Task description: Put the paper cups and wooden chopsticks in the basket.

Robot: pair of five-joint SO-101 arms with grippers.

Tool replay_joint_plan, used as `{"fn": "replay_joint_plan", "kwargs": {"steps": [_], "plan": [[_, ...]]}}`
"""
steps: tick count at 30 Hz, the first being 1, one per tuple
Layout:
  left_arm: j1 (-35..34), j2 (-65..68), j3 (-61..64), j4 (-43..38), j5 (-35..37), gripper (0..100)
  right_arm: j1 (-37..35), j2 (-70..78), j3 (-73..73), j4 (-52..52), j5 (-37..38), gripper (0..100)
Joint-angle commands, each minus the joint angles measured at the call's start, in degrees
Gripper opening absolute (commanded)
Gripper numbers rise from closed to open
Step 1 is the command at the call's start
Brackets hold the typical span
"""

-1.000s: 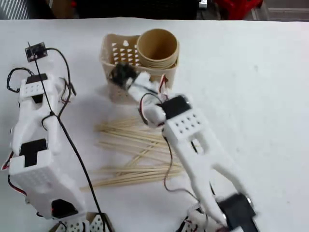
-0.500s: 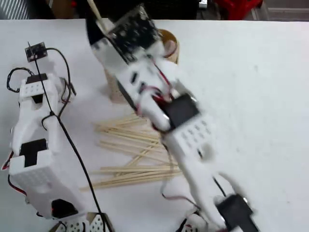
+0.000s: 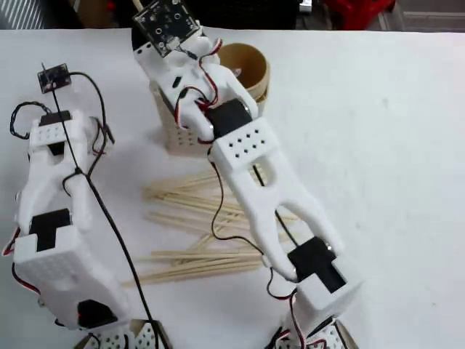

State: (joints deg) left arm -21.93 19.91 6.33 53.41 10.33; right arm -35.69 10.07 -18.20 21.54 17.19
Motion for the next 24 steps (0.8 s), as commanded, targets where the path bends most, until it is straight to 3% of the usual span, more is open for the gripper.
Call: {"fn": "replay_joint_plan", "kwargs": {"steps": [1,7,10,13,19,24], "plan": [[0.75,-0.31,-0.26,-1.14,0.44,18,0.75,-1.54,-3.34,2.51,-0.70,18.8],[0.40,-1.10,-0.79,-0.44,0.44,18,0.84,-6.99,-3.34,12.26,-0.53,14.9],[-0.66,-3.38,-4.48,5.45,-1.14,18,1.27,-11.74,-3.34,24.75,-0.44,8.9],[-1.19,-7.43,-10.37,13.19,-6.42,18,3.30,-17.27,-3.34,39.87,-0.26,1.6],[-2.33,-18.95,-24.88,30.59,-20.13,18,11.38,-26.95,-2.99,62.64,0.35,1.6],[4.18,-29.23,-34.29,48.00,-37.80,17,17.10,-35.30,10.37,68.97,6.86,1.7]]}}
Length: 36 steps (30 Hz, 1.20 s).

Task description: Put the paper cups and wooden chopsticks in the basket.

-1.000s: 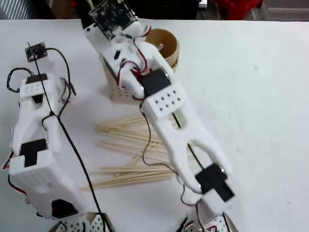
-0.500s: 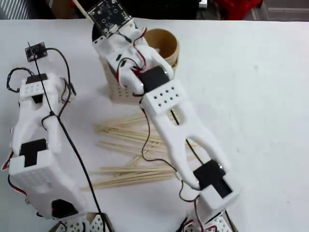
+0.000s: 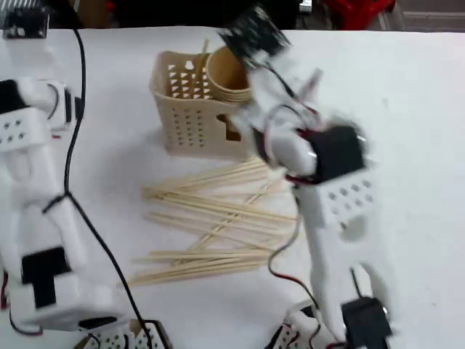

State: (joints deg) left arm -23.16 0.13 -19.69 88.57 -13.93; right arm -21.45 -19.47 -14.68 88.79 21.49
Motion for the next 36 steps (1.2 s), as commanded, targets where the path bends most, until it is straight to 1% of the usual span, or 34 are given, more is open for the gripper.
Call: {"fn": "replay_joint_plan", "kwargs": {"steps": [1,3,5,9,12,14,16,17,20,23,25,29,33,36], "plan": [[7.43,-11.38,-8.44,14.51,-16.44,15,4.09,-8.22,11.87,0.31,2.73,1.7],[9.98,-15.25,-6.33,13.89,-18.11,12,6.20,-13.76,23.47,-4.44,2.90,1.7],[12.88,-18.95,-2.29,14.07,-20.13,11,7.60,-19.12,35.25,-8.84,3.43,1.7],[22.46,-27.03,13.63,14.07,-28.48,12,10.24,-26.59,54.51,-15.08,5.98,1.8],[30.37,-32.04,25.41,13.63,-33.14,12,13.58,-27.74,63.47,-19.03,6.15,1.8],[35.38,-34.15,30.77,12.48,-33.58,13,16.22,-27.74,67.87,-21.58,6.24,1.8],[38.73,-34.59,34.99,8.26,-33.49,15,19.21,-27.82,70.95,-24.22,6.24,1.8],[39.87,-34.59,37.10,5.71,-33.14,15,20.88,-27.82,72.18,-25.27,6.33,1.8],[42.68,-32.75,44.31,-3.25,-32.35,15,25.36,-28.18,76.04,-26.86,9.93,1.8],[43.65,-26.86,48.26,-12.22,-34.20,15,27.47,-28.26,80.70,-29.85,11.25,1.8],[43.74,-21.32,48.26,-16.18,-36.13,16,27.91,-28.26,83.16,-32.57,11.16,1.8],[45.05,-10.86,48.18,-20.48,-39.65,18,28.00,-28.26,85.98,-34.68,11.34,1.8],[47.60,-6.46,48.70,-24.35,-39.74,18,28.00,-28.18,87.30,-35.65,11.34,1.8],[47.87,-3.38,48.44,-27.78,-39.74,18,28.09,-28.18,88.97,-37.49,11.34,1.8]]}}
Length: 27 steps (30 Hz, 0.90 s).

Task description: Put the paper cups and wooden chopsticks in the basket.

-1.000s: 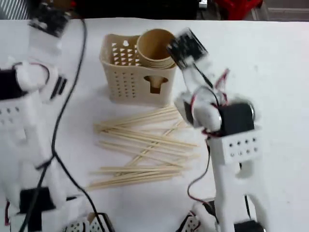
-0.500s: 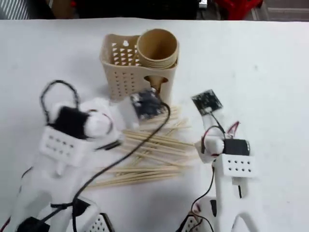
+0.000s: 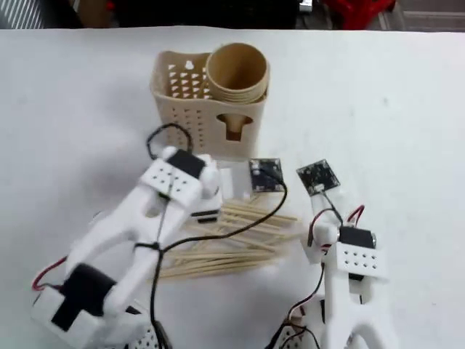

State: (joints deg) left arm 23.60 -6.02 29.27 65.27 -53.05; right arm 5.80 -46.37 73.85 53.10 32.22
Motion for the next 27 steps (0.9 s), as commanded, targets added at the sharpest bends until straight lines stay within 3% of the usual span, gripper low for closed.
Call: {"fn": "replay_joint_plan", "kwargs": {"steps": [1,8,16,21,27], "plan": [[1.01,4.00,-0.70,-5.54,-0.79,17,0.84,-1.27,0.79,-2.07,0.62,1.8],[0.84,11.21,-0.88,-13.89,-0.53,17,0.84,-1.36,1.05,-2.24,0.62,1.8],[0.66,14.55,-0.88,-15.82,-0.53,17,0.84,-1.36,1.14,-2.24,0.70,1.8],[0.66,14.29,-0.88,-15.65,-0.70,8,0.75,-1.36,1.14,-2.33,0.70,1.8],[1.01,11.56,-0.35,-15.12,-0.53,7,0.75,-1.36,1.14,-2.33,0.70,1.8]]}}
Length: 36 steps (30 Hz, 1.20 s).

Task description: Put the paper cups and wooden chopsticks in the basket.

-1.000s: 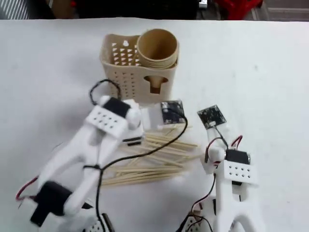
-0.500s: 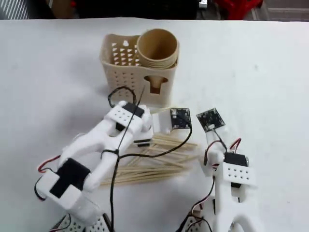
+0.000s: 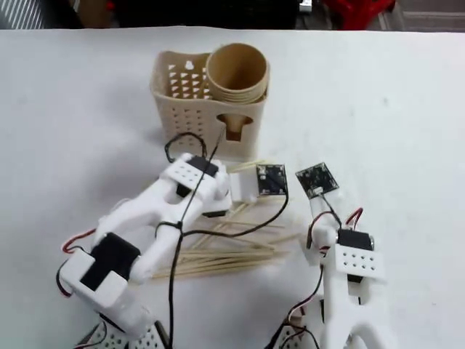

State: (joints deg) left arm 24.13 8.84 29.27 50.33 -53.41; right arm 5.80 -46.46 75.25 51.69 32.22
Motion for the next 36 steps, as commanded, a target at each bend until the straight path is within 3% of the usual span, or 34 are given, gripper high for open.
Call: {"fn": "replay_joint_plan", "kwargs": {"steps": [1,12,27,36], "plan": [[0.57,-3.74,-0.35,0.70,-0.18,7,0.66,-1.27,-0.26,-0.92,0.70,1.8],[0.66,-9.98,-0.79,6.68,0.00,2,0.48,-1.27,-0.26,-0.92,0.70,1.8],[3.65,-18.59,-0.26,17.32,6.07,2,0.40,-1.27,1.58,-4.09,0.70,1.8],[8.57,-25.27,-12.40,22.95,14.07,2,0.31,-1.27,1.85,-4.09,0.70,1.8]]}}
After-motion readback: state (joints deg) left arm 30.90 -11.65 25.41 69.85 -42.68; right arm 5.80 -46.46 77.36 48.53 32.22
